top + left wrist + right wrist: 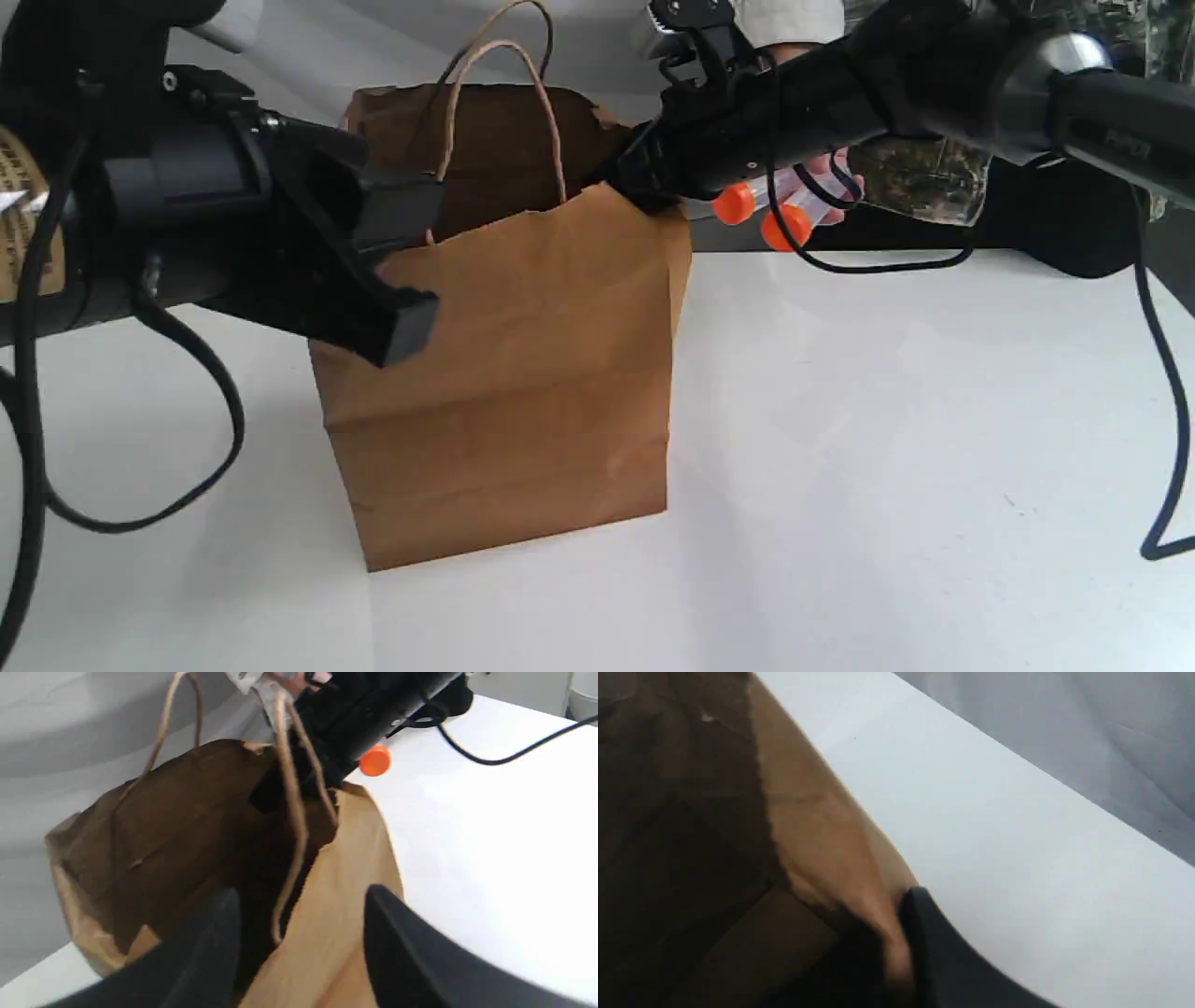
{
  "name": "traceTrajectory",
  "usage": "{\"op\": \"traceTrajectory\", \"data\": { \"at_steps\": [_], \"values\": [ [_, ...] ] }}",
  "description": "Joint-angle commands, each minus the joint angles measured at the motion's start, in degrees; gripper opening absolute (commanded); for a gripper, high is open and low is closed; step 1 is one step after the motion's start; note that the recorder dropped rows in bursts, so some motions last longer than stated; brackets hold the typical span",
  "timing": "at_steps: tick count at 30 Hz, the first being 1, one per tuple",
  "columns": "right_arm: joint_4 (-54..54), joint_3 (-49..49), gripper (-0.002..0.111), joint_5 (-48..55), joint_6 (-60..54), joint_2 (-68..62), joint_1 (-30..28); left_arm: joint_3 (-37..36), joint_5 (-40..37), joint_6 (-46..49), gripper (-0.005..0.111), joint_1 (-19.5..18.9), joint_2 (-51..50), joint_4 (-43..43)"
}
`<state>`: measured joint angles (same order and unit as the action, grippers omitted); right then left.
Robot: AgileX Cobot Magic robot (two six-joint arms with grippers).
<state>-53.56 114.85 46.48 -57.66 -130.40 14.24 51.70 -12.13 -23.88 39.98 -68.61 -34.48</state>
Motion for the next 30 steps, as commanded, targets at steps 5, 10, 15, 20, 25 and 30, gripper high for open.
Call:
{"op": "traceTrajectory", "data": {
  "at_steps": [5, 10, 15, 20, 25, 30],
  "values": [
    [0.9, -0.1, 0.0, 0.8, 0.0, 0.0, 0.0, 0.3, 5.8, 3.4, 0.055, 1.3, -5.2, -4.5],
    [0.9, -0.1, 0.0, 0.9, 0.0, 0.0, 0.0, 1.1, 10.1, 3.4, 0.055, 1.3, -9.3, -11.6],
    [0.9, -0.1, 0.0, 1.0, 0.0, 0.0, 0.0, 1.9, 3.8, 2.7, 0.055, 0.9, -8.9, -11.3],
    [0.9, -0.1, 0.0, 1.1, 0.2, 0.0, 0.0, 1.9, 3.1, -0.1, 0.055, -2.2, -8.3, -11.3],
    [0.9, -0.1, 0.0, 1.3, 0.2, 0.0, 0.0, 1.9, 5.2, -0.1, 0.055, -4.9, -8.3, -11.3],
    [0.9, -0.2, 0.0, 1.3, 0.2, 0.0, 0.0, 1.9, 5.6, -0.1, 0.055, -5.8, -8.0, -11.3]
  ]
}}
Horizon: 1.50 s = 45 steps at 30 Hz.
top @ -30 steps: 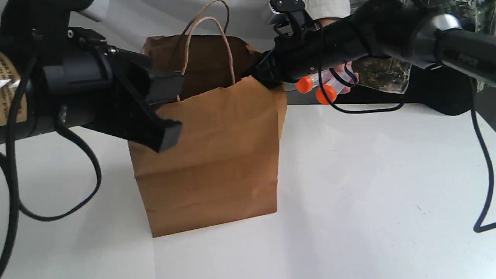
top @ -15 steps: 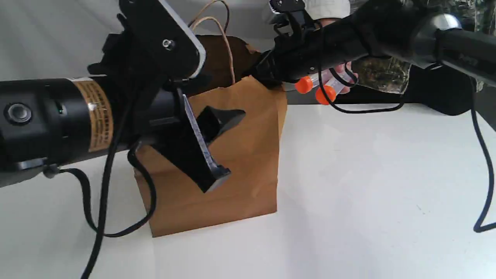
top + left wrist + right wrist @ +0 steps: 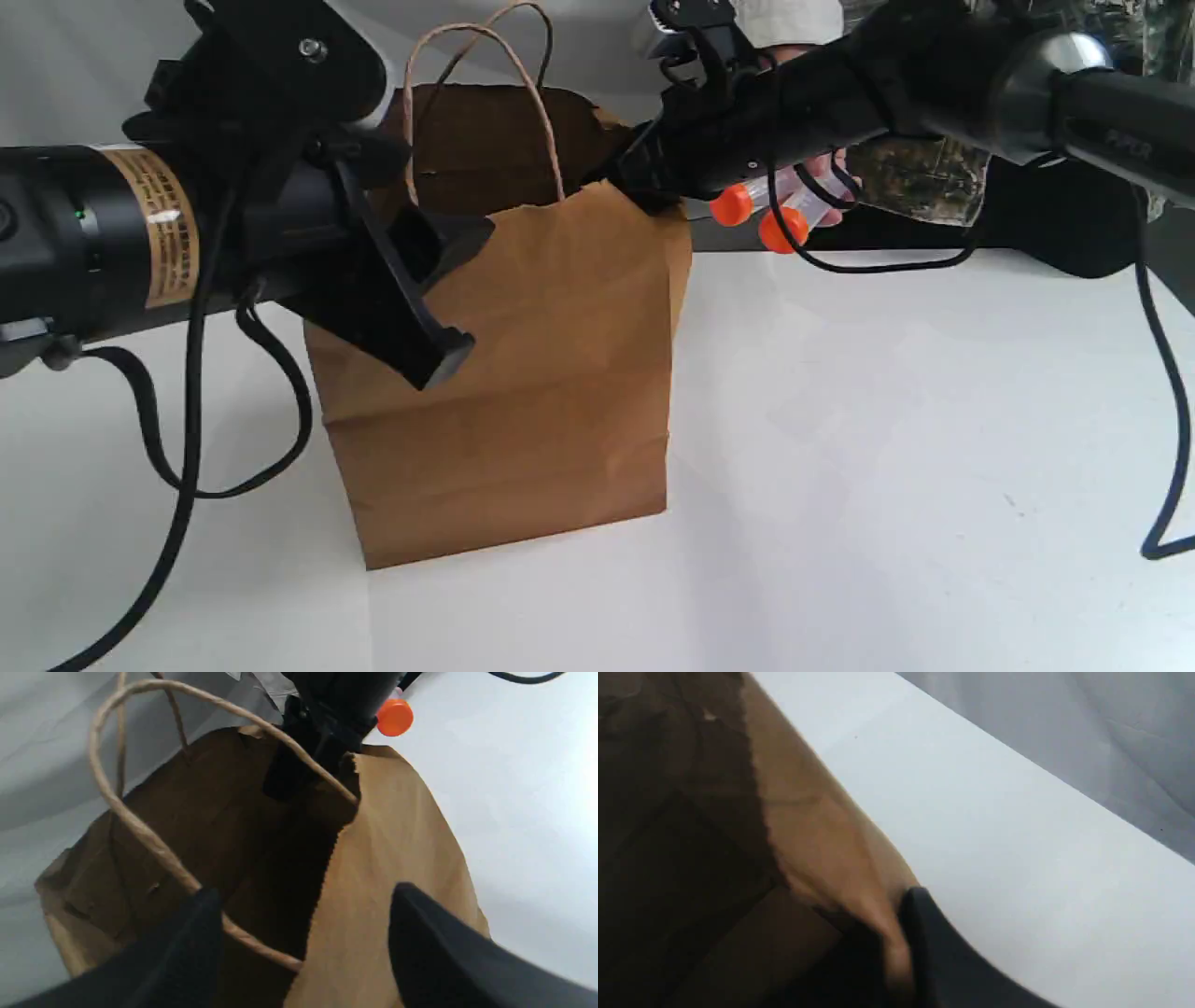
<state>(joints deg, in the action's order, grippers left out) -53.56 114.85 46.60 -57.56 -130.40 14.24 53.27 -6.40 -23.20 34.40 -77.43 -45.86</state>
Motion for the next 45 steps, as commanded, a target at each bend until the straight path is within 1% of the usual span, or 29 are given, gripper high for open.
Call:
{"op": "traceTrajectory", "data": {
  "at_steps": [1, 3, 5, 12, 18, 21, 24, 26, 27, 29, 32, 33, 36, 39, 41, 45],
  "values": [
    [0.9, -0.4, 0.0, 1.1, 0.1, 0.0, 0.0, 0.4, -1.3, -0.8, 0.055, -0.2, 1.2, 0.1],
    [0.9, -0.9, 0.0, 0.6, 0.1, 0.0, 0.0, 0.4, -3.4, -0.9, 0.055, -0.2, 1.8, 0.4],
    [0.9, -1.5, 0.0, -0.7, -0.3, 0.0, 0.0, 0.4, -2.5, -1.0, 0.055, -0.2, 2.1, 0.4],
    [0.9, -2.6, 0.0, -1.9, -0.3, 0.0, 0.0, 0.4, 7.3, -0.9, 0.055, -0.2, 0.6, 0.4],
    [0.9, -2.4, 0.0, -2.4, -0.3, 0.0, 0.0, 0.4, 9.8, -1.9, 0.055, -0.2, -3.3, 0.4],
    [0.9, -2.4, 0.0, -2.5, -0.3, 0.0, 0.0, 0.4, 12.7, -0.6, 0.055, -0.2, -5.2, -1.3],
    [0.9, -2.4, 0.0, -2.4, -0.3, 0.0, 0.0, 0.4, 14.5, 1.2, 0.055, -0.2, -5.5, -1.4],
    [0.9, -2.4, 0.0, -2.2, -0.3, 0.0, 0.0, 0.8, 14.1, 1.2, 0.054, -0.2, -5.2, -1.4],
    [0.9, -2.4, 0.0, -2.2, -0.3, 0.0, 0.0, 1.5, 12.9, 1.1, 0.05, -0.2, -5.0, -1.2],
    [0.9, -2.4, 0.0, -2.2, -0.3, 0.0, 0.0, 2.4, 10.9, 1.0, 0.035, -0.2, -5.0, -1.2],
    [0.9, -2.4, 0.0, -0.7, -0.3, 0.0, 0.0, 4.2, 8.3, 1.0, 0.005, -0.2, -5.0, -1.2],
    [0.9, -2.4, 0.0, 0.2, -0.3, 0.0, 0.0, 5.1, 7.4, 1.1, 0.0, -0.2, -5.0, -1.4],
    [0.9, -2.4, 0.0, 2.5, -0.3, 0.0, 0.0, 8.7, 4.0, 1.5, 0.0, -0.2, -5.0, -1.7],
    [0.7, -2.4, 0.0, 4.8, 0.0, 0.0, 0.0, 13.8, -0.4, 1.5, 0.0, -0.2, -5.0, -4.2],
    [0.4, -2.4, 0.0, 6.7, 1.1, 0.0, 0.0, 16.7, -1.2, 1.5, 0.0, -0.2, -5.0, -5.8],
    [0.4, -2.4, 0.0, 10.5, 7.1, 0.0, 0.0, 22.6, -1.4, 1.5, 0.0, -0.2, -5.3, -7.2]
  ]
}}
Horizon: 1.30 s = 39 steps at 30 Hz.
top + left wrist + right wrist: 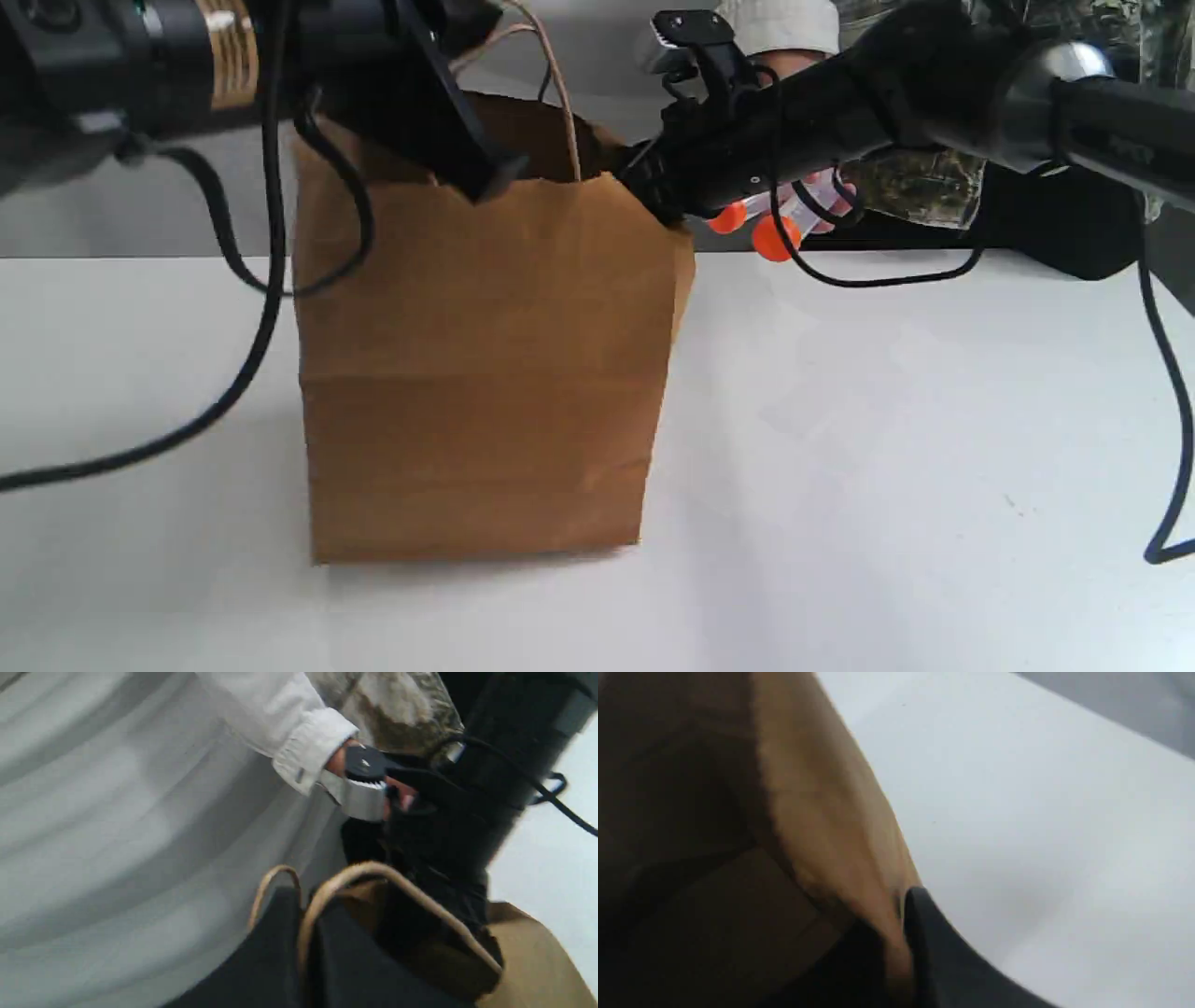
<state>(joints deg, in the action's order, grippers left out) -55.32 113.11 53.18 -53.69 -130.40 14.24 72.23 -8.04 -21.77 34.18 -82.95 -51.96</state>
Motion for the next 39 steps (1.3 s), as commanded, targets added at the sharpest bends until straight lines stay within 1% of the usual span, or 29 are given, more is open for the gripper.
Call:
{"op": "traceTrajectory", "data": {
  "at_steps": [1, 3, 6, 12, 16, 18, 22, 29, 39],
  "values": [
    [2.0, -1.3, 0.0, 4.6, 5.4, 0.0, 0.0, 5.1, 0.3, 0.1, 0.0, 0.0, 0.2, -1.1],
    [1.8, -2.5, 0.0, 4.3, 6.9, 0.1, 0.0, 6.8, 0.3, 0.1, 0.0, -0.3, -0.3, -1.1],
    [-1.4, -6.3, 0.0, 2.3, 7.2, 0.7, 0.0, 9.2, 0.4, -0.5, 0.0, -1.5, -2.1, -1.0],
    [-1.8, -19.2, 0.0, -13.6, 4.1, 5.8, 0.0, 11.1, 1.8, -0.7, 0.0, -4.3, -7.2, -0.9],
    [-3.1, -25.8, 0.0, -22.3, 1.8, 8.7, 0.0, 12.8, 2.2, -1.5, 0.0, -4.5, -9.5, -0.9],
    [-3.3, -27.5, 0.0, -24.5, 1.0, 8.9, -0.2, 13.4, 3.4, -2.5, 0.0, -4.5, -10.4, -0.9],
    [-2.2, -28.1, 0.0, -24.7, 1.0, 8.8, -1.1, 13.4, 5.6, -3.7, 0.0, -4.5, -10.5, -0.9],
    [-2.3, -28.0, 0.0, -25.5, 1.0, 8.8, -2.3, 13.4, 5.5, -3.7, 0.0, -4.5, -10.5, -0.9],
    [-2.3, -28.0, 0.0, -26.3, -0.1, 8.8, -2.3, 13.4, 5.2, -3.8, 0.0, -4.5, -10.5, -0.9]
  ]
}}
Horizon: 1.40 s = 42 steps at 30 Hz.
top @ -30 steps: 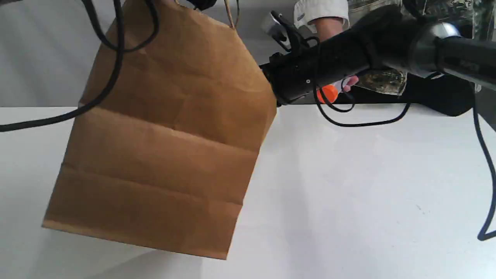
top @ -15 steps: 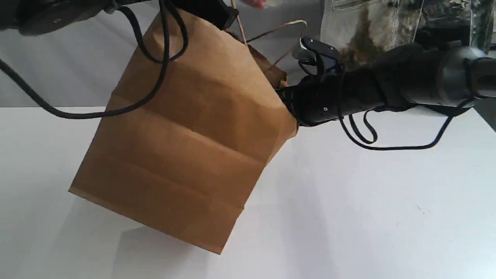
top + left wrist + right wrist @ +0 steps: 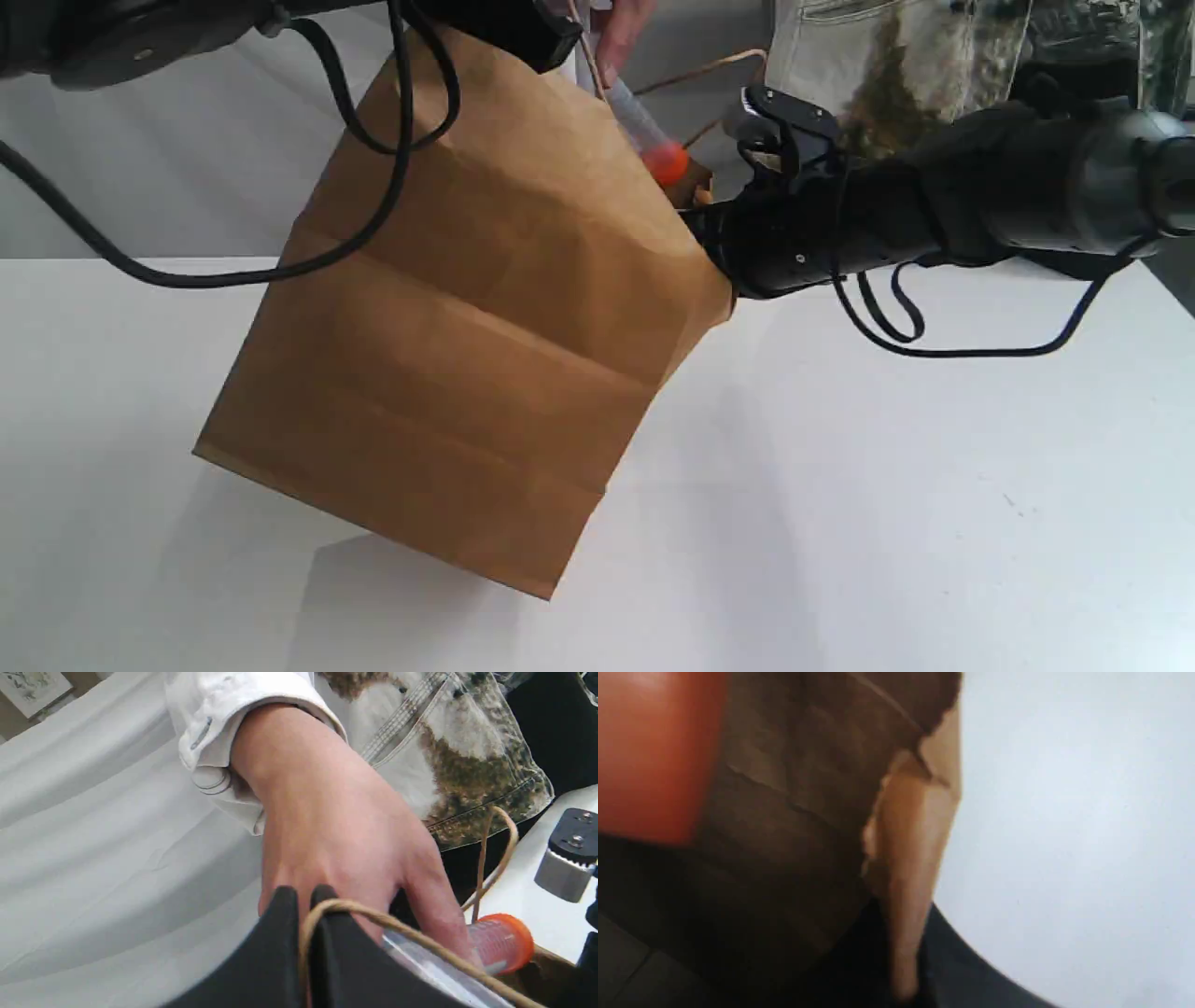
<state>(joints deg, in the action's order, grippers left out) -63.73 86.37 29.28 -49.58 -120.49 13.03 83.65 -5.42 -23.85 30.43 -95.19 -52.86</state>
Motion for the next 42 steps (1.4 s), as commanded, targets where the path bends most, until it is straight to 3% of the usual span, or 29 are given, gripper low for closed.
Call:
{"op": "traceTrajectory", "data": {
  "at_steps": [1, 18, 30, 42],
  "values": [
    [6.1, -1.3, 0.0, -2.5, -4.2, -1.1, -1.1, 2.0, 2.6, -1.7, 0.0, -0.8, 1.7, 0.0],
    [6.1, 0.9, 0.0, -4.7, -5.7, 0.3, -1.1, 1.7, -1.2, -3.8, 0.0, -0.8, 1.7, 0.2],
    [6.1, 11.0, 0.0, -1.2, -5.7, 4.1, -1.1, -12.1, 6.8, -4.2, 0.0, -0.8, 10.1, -1.5],
    [5.2, 12.4, 0.0, -1.7, -5.8, 4.1, -1.0, -25.5, 11.3, -4.2, 0.0, -0.8, 17.9, -2.2]
  ]
}}
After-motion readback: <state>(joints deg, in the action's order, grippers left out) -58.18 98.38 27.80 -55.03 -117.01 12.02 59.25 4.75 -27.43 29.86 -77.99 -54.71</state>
